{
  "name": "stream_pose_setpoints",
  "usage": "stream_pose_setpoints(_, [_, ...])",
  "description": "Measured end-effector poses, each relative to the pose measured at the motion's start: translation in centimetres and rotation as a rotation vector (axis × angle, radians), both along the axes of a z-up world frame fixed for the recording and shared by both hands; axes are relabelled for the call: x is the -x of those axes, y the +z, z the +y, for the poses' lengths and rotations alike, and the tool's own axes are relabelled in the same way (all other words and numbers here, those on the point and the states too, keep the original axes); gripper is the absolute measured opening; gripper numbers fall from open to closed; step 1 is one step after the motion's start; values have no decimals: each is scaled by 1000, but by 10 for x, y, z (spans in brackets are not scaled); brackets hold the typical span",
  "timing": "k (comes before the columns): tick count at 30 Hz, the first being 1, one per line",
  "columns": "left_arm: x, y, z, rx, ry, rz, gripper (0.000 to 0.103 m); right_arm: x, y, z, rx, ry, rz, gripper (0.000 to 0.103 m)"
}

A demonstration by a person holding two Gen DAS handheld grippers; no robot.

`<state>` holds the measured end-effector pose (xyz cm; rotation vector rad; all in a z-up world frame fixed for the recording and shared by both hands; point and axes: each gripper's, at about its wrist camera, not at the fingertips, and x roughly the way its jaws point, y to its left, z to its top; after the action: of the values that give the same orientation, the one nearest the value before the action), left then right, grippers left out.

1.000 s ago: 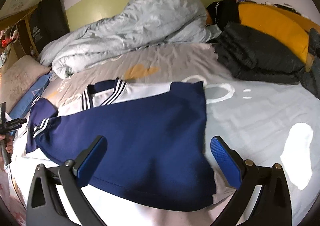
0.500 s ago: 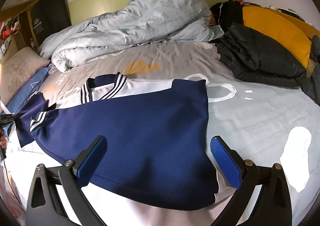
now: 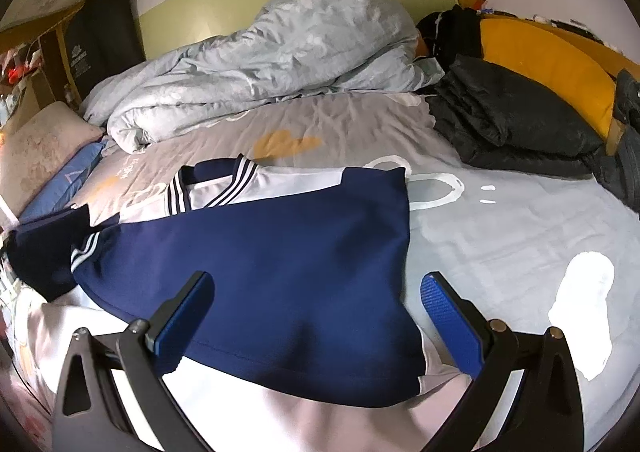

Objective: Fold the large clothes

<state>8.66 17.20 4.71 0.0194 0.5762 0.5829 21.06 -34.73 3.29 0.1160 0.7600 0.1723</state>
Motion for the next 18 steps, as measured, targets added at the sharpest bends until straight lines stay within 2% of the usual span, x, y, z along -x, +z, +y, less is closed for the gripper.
stream_pose_setpoints(1, [3,-7,0,15,11,16,5,-1,0,-2,-15,-1,7,103])
stream_pose_setpoints(3, [8,-14,1,68,-32,20,5,-3,-2,-4,-41,6,24,103])
stream_pose_setpoints(5, [12,-14,-5,114,-106,-8,5,-5,-5,-3,-65,14,50,103])
stream_pose_setpoints(8, [13,-12,-31,104,-250,-39,5,-6,-9,0,-50,10,60,103])
stream_pose_setpoints(10, [10,-15,-43,177,-349,-37,5,-5,-9,0,-44,12,59,103])
stream_pose_setpoints(13, [-2,-29,-56,287,-433,6,5,-2,-7,-1,-40,-2,44,103])
stream_pose_setpoints(16, [-13,-47,-69,265,-453,90,7,-1,-6,-4,-39,-10,38,103])
stream_pose_setpoints(17, [-13,-49,-71,269,-456,101,16,-1,-6,-5,-42,-9,41,103])
stream_pose_setpoints(18, [-13,-49,-69,280,-458,102,37,-1,-6,-5,-43,-9,41,103])
